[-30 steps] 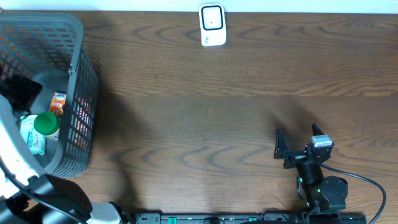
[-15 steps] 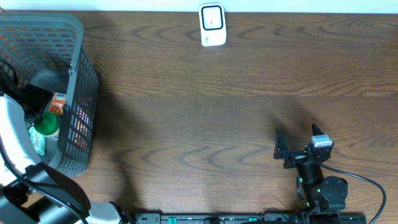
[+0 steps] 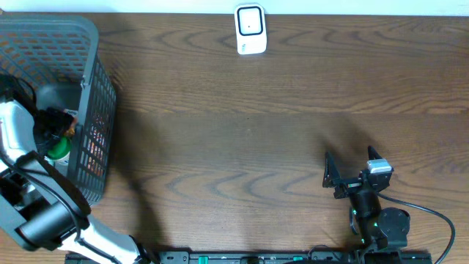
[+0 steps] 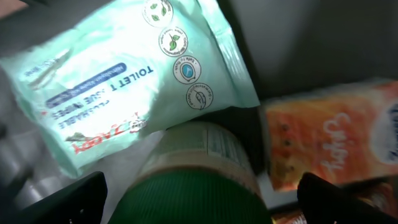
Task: Scan the item barcode
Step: 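Reach the left gripper into the basket and grasp the green-lidded bottle, then lift the bottle out and set it on the table center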
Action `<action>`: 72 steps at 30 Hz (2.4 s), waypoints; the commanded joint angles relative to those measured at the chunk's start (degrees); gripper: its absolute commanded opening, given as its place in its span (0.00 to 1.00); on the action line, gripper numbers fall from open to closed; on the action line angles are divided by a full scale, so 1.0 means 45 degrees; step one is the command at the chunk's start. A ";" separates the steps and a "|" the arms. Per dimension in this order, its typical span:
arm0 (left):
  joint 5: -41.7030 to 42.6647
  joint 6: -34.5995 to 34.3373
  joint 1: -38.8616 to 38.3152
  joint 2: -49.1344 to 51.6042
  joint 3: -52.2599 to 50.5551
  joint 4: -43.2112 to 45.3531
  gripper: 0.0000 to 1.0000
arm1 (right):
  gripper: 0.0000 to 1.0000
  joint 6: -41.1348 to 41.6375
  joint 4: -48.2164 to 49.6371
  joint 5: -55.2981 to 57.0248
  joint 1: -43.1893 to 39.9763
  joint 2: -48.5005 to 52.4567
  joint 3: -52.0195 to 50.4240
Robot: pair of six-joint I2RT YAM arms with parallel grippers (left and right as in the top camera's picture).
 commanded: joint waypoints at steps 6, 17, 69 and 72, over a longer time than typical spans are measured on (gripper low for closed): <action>-0.0092 -0.0068 0.0019 0.1171 -0.0092 -0.0233 0.99 | 0.99 -0.0126 -0.0019 0.0068 0.0087 -0.0049 -0.0039; 0.0335 -0.0058 0.0019 0.1054 -0.0087 -0.0534 0.73 | 0.99 -0.0121 -0.0019 0.0068 0.0087 -0.0053 -0.0039; -0.0884 -0.5450 -1.2206 -0.7558 -0.0913 0.1885 0.69 | 0.99 -0.0121 -0.0019 0.0068 0.0087 -0.0049 -0.0039; -0.1613 -0.6047 -1.3629 -0.5731 -0.0913 0.2336 0.69 | 0.99 -0.0121 -0.0019 0.0068 0.0087 -0.0053 -0.0039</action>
